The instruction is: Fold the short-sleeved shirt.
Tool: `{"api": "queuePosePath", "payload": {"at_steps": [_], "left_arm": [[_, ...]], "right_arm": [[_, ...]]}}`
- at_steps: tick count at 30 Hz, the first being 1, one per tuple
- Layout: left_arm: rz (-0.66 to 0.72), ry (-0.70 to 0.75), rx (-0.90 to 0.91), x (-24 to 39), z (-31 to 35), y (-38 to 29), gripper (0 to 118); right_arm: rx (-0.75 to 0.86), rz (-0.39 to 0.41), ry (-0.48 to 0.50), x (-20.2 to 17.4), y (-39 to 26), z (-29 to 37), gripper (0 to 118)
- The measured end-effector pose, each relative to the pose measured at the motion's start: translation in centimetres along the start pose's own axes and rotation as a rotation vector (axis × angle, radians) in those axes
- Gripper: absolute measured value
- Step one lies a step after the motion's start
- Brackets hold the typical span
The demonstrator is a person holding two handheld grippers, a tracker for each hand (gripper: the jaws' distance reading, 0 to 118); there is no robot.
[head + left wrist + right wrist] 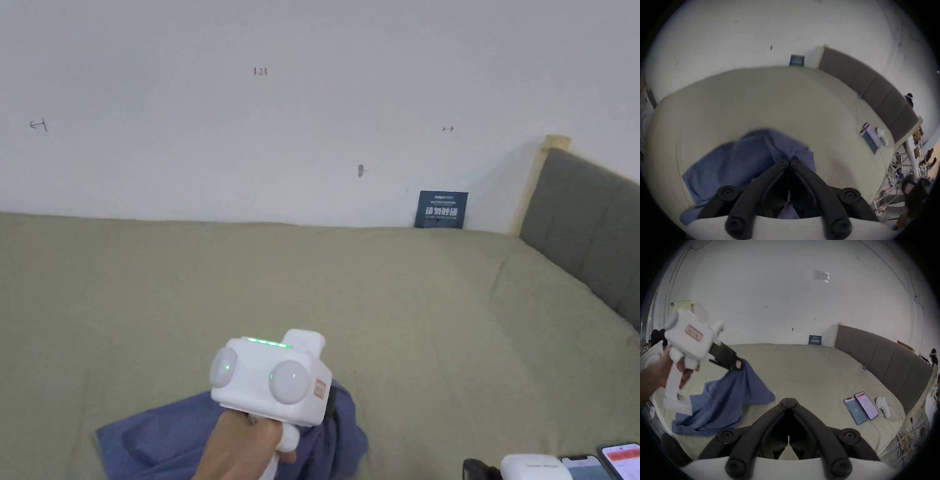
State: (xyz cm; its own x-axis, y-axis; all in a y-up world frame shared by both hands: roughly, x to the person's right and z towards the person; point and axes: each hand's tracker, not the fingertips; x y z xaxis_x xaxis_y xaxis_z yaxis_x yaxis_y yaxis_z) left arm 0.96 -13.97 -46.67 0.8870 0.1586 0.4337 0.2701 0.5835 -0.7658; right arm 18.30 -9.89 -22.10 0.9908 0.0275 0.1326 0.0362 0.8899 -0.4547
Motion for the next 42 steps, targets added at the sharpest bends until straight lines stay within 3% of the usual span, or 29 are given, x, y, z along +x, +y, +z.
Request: {"api": "queuePosePath", "payload": {"at_steps": [5, 6, 7, 8, 9, 16, 17, 18, 20, 21, 25, 29, 32, 37, 42], "left_arm": [[-0.020, 0.073, -0.069, -1.2, -4.1, -2.4, 3], [-0.014, 0.072, -0.058, -1.4, -3.7, -2.9, 17], [0.008, 0.043, -0.004, -1.9, -2.9, -3.0, 63], [0.037, 0.030, 0.037, -2.3, -1.8, -3.2, 100], [0.048, 0.026, 0.054, -2.8, -0.5, -3.3, 113], [0.065, 0.106, 0.275, -6.5, 14.1, -7.8, 109], [0.073, 0.129, 0.327, -7.2, 16.7, -9.1, 105], [0.070, 0.160, 0.367, -7.8, 19.2, -10.8, 91], [0.060, 0.217, 0.436, -9.0, 23.2, -14.1, 10], [0.079, 0.275, 0.481, -9.3, 25.1, -16.0, 0], [0.181, 0.378, 0.500, -11.9, 31.2, -21.7, 0], [0.236, 0.480, 0.527, -13.8, 33.7, -24.1, 0], [0.278, 0.478, 0.504, -15.8, 33.6, -24.3, 0], [0.317, 0.410, 0.368, -19.3, 30.3, -23.1, 0], [0.346, 0.357, 0.149, -24.3, 22.4, -21.6, 0]], "right_arm": [[-0.031, -0.005, -0.006, 0.4, -0.6, -1.4, 0], [-0.037, -0.008, -0.007, 0.5, -0.7, -1.6, 0], [-0.040, -0.013, -0.006, 0.5, -0.7, -1.6, 0], [-0.042, -0.017, -0.004, 0.5, -0.6, -1.5, 0], [-0.043, -0.018, -0.002, 0.4, -0.6, -1.5, 0], [0.024, -0.010, 0.018, -1.1, 0.6, 1.1, 0], [0.036, -0.002, 0.022, -1.5, 0.7, 1.5, 0], [0.049, 0.000, 0.027, -1.8, 0.8, 2.0, 0], [0.069, 0.000, 0.045, -2.5, 1.0, 2.9, 0], [0.081, 0.000, 0.055, -2.8, 1.0, 3.3, 0], [0.128, 0.029, 0.078, -4.4, 1.2, 4.5, 0], [0.147, 0.054, 0.100, -5.7, 1.4, 5.4, 0], [0.144, 0.058, 0.110, -6.4, 1.5, 5.3, 0], [0.121, 0.066, 0.125, -7.2, 1.4, 4.7, 0], [0.076, 0.065, 0.121, -7.5, 0.9, 3.2, 0]]}}
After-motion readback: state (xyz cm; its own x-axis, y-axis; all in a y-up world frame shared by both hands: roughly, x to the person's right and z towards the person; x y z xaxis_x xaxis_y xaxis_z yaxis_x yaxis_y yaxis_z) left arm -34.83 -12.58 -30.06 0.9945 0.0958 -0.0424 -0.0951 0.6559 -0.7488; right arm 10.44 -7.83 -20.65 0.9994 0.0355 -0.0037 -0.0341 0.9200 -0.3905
